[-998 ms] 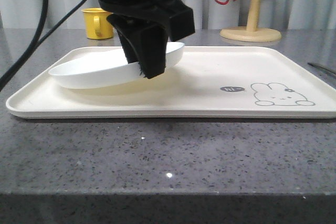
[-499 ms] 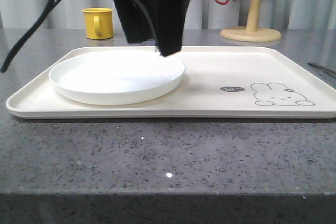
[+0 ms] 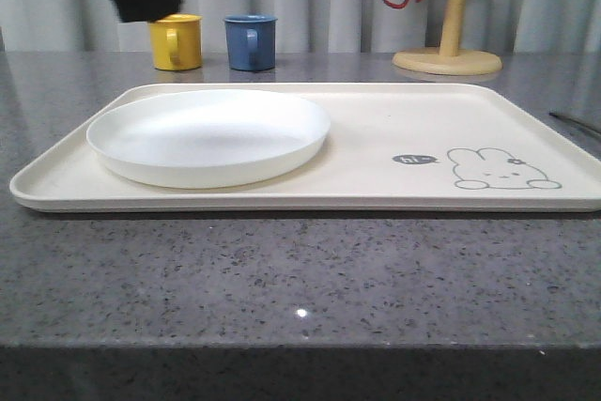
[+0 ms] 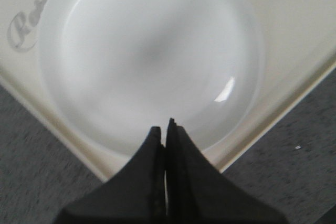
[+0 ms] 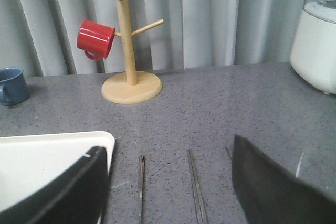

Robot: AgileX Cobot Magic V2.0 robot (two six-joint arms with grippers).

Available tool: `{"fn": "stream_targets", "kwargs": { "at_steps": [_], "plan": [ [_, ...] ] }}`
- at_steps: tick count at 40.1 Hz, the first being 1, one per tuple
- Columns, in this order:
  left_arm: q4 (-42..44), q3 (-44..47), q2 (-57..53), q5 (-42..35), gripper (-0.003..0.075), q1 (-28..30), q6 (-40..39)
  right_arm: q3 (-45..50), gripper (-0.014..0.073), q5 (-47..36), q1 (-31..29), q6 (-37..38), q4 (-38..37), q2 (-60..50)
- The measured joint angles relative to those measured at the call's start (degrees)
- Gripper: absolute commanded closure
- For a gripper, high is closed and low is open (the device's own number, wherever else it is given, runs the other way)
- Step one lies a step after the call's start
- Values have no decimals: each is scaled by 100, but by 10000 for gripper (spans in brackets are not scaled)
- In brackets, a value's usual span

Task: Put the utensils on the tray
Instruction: 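Withdraw the left gripper away from the plate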

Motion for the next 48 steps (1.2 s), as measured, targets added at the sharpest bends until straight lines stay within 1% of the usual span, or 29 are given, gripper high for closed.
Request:
{"fn": "stream_targets", "kwargs": {
  "at_steps": [3,6,13,16,23,27,29,34,38,42,48],
  "plan": [
    [-30,458,-403,-30,738,501,-117,0,66,0,0,0,0,0],
    [-89,976,-916,-249,738,941,-251,0,66,0,0,0,0,0],
    [-335,2219,-2282,-1250,738,1720,-374,0,66,0,0,0,0,0],
    [-387,2779,-2900,-1696,738,1876,-384,0,66,0,0,0,0,0],
    [-476,4311,-4589,-2932,738,1933,-394,0,66,0,0,0,0,0],
    [-502,5174,-5703,-3493,738,1945,-394,0,66,4,0,0,0,0],
    [-502,5504,-6215,-3651,738,1945,-394,0,66,4,0,0,0,0],
    [-511,6121,-7396,-3782,738,1945,-394,0,66,4,0,0,0,0],
    [-551,6415,-8186,-3790,738,1945,-394,0,66,4,0,0,0,0],
    [-574,6598,-8730,-3790,738,1945,-394,0,66,4,0,0,0,0],
    [-589,6685,-8985,-3836,738,1945,-394,0,66,4,0,0,0,0]
  ]
}}
